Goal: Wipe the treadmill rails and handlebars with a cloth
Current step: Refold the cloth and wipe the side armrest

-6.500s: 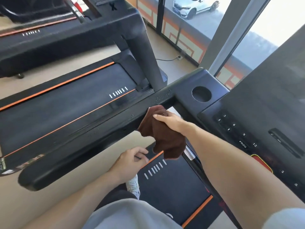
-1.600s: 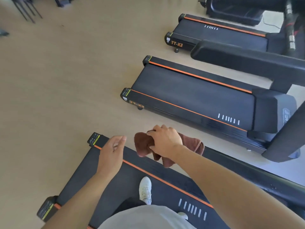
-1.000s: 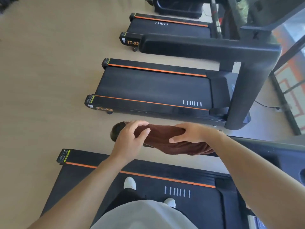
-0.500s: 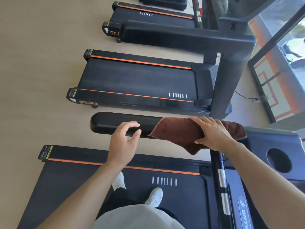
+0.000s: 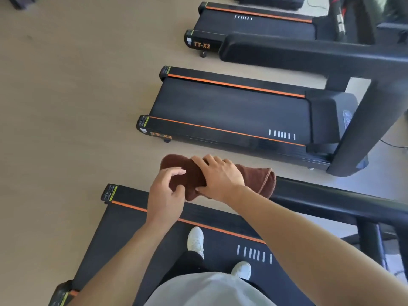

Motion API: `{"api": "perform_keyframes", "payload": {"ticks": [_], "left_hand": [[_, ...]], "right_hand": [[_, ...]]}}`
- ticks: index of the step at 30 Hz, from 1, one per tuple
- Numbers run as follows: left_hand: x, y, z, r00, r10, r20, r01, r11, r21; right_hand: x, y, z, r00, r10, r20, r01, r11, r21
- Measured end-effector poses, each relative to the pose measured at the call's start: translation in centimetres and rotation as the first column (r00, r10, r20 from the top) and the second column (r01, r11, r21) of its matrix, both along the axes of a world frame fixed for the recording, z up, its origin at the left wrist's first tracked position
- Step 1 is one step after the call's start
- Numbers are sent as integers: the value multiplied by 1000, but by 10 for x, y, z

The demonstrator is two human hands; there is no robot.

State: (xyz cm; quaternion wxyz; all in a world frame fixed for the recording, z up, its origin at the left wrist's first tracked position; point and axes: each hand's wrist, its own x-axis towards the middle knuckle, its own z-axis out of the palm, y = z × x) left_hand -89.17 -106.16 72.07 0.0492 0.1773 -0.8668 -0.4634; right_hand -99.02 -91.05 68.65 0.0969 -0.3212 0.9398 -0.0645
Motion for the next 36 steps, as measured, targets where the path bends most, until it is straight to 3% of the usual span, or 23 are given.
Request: {"api": "perform_keyframes", "payload": {"ticks": [4,9,15,19,22,30,36], "left_hand": [[-23,-18,-1,996,-87,32,87,996,-6],[-66,13,0,934,-357,-8,356,934,-37],[-90,118,1,669,-719,191,743,657,-128],[-92,175,-5,563,-768,305,817,460,-349],[-92,218,-7,501,-799,331,844,366,-393],[-93,350,-3,415,-824,385,902,316,-296],[-96,445,12,327,-830,452,942,251,-221]], "right_hand": [[-9,9,6,994,-24,109,26,1000,-14],[-2,67,20,979,-148,138,146,989,21],[21,162,27,945,-319,77,314,947,69],[40,229,31,902,-428,46,427,904,33],[54,274,29,863,-503,33,504,863,-27],[62,394,26,766,-643,9,643,765,-37],[67,484,37,712,-698,78,699,715,14]]}}
